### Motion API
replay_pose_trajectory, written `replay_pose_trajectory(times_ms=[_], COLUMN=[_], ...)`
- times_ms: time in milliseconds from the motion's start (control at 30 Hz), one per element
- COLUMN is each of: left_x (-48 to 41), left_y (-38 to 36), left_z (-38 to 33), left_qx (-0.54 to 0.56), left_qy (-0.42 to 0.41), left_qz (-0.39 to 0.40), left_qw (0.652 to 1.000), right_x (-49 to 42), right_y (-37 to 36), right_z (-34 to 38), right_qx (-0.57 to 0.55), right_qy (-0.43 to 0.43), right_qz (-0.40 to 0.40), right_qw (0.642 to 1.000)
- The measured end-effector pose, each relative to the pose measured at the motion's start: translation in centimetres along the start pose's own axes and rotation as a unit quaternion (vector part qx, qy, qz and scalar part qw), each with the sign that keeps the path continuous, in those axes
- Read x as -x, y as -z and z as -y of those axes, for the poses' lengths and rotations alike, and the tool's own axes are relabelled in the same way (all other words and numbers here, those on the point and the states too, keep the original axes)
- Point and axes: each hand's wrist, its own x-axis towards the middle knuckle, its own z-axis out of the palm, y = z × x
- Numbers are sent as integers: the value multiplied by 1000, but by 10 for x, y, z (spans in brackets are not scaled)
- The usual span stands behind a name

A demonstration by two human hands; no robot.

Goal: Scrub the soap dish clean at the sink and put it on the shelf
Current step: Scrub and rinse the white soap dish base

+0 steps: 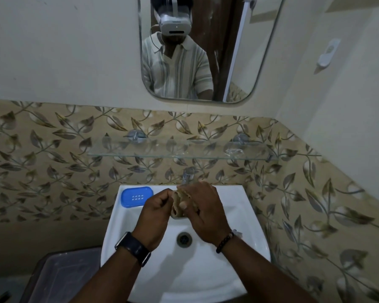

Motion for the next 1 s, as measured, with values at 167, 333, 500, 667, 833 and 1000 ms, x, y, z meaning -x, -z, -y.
replay_pose_trajectory(times_ms=[167, 333, 500, 667, 833, 1000], left_x=[7, 18, 27, 23, -3, -9], left_y=[-12, -30, -34, -1, 20, 10], left_z=[-10, -8, 10, 19, -20, -24], left_qx=[176, 197, 127, -12, 4, 41], left_qy=[14, -7, -33, 6, 120, 193], left_qz=[-68, -108, -103, -59, 9, 55], left_qw=[982, 974, 986, 998, 993, 979], right_x=[-6, -5, -2, -1, -3, -10], right_y=[4, -8, -14, 17, 39, 44], right_z=[6, 33, 43, 9, -7, -17], right_qx=[-367, -660, -678, -547, -373, -227], right_qy=[-331, -467, -490, -418, -355, -262], right_qz=[-145, -226, -176, -95, 95, 72], right_qw=[857, 544, 518, 719, 852, 935])
